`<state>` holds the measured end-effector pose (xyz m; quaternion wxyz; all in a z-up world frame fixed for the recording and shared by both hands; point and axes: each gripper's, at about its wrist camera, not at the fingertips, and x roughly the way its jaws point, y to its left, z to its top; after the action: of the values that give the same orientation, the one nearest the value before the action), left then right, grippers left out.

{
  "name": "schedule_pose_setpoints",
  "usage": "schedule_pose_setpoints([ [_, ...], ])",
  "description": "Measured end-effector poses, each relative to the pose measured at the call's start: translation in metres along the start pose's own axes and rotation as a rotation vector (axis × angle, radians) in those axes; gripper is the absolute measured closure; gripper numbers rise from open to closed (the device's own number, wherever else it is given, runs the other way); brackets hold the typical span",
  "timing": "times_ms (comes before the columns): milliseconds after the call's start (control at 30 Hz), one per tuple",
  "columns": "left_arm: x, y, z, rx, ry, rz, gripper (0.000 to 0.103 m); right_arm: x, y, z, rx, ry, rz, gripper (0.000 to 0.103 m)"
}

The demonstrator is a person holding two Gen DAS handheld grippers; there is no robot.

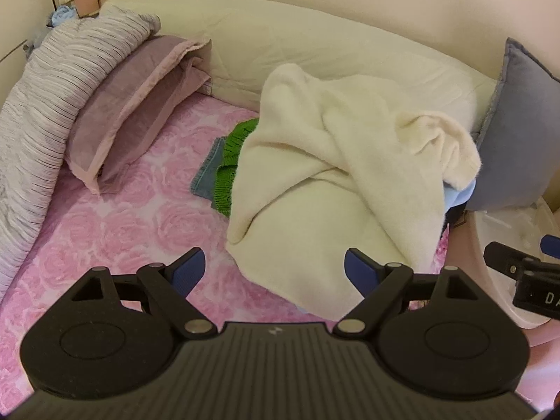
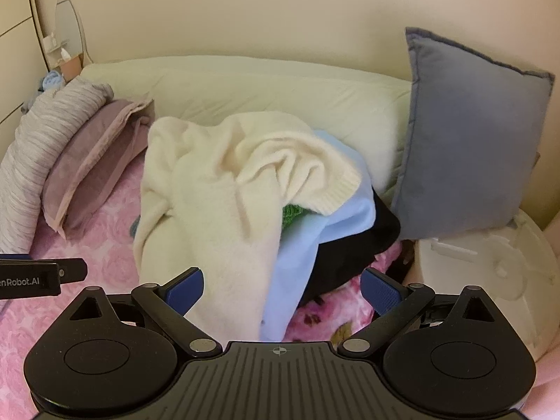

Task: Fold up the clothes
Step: 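Grasp the cream sweater with both grippers and lift it off the pile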

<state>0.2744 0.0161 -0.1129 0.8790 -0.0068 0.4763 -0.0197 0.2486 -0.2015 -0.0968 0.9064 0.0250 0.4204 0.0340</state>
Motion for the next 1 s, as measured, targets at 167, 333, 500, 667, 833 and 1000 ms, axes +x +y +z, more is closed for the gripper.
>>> schedule_pose_setpoints([
  [167,0.027,0.004,0.010,0.002,0.027,-0.023,0.022,0.025,0.002,0.011,-0.040,0.031,0.014,0.005],
  [333,0.054,0.005,0.018,0.007,0.051,-0.029,0.025,0.047,0.005,0.019,-0.071,0.057,0.036,0.006],
  [500,0.078,0.009,0.026,0.018,0.064,-0.040,0.026,0.070,0.010,0.025,-0.086,0.080,0.067,0.006],
  [667,0.107,0.015,0.031,0.038,0.085,-0.052,0.028,0.093,0.020,0.031,-0.103,0.095,0.114,0.006],
  [833,0.136,0.021,0.034,0.054,0.106,-0.067,0.032,0.119,0.032,0.032,-0.151,0.108,0.130,0.006],
  [1000,0.159,0.028,0.040,0.043,0.105,-0.085,0.036,0.140,0.036,0.027,-0.193,0.124,0.102,0.017],
])
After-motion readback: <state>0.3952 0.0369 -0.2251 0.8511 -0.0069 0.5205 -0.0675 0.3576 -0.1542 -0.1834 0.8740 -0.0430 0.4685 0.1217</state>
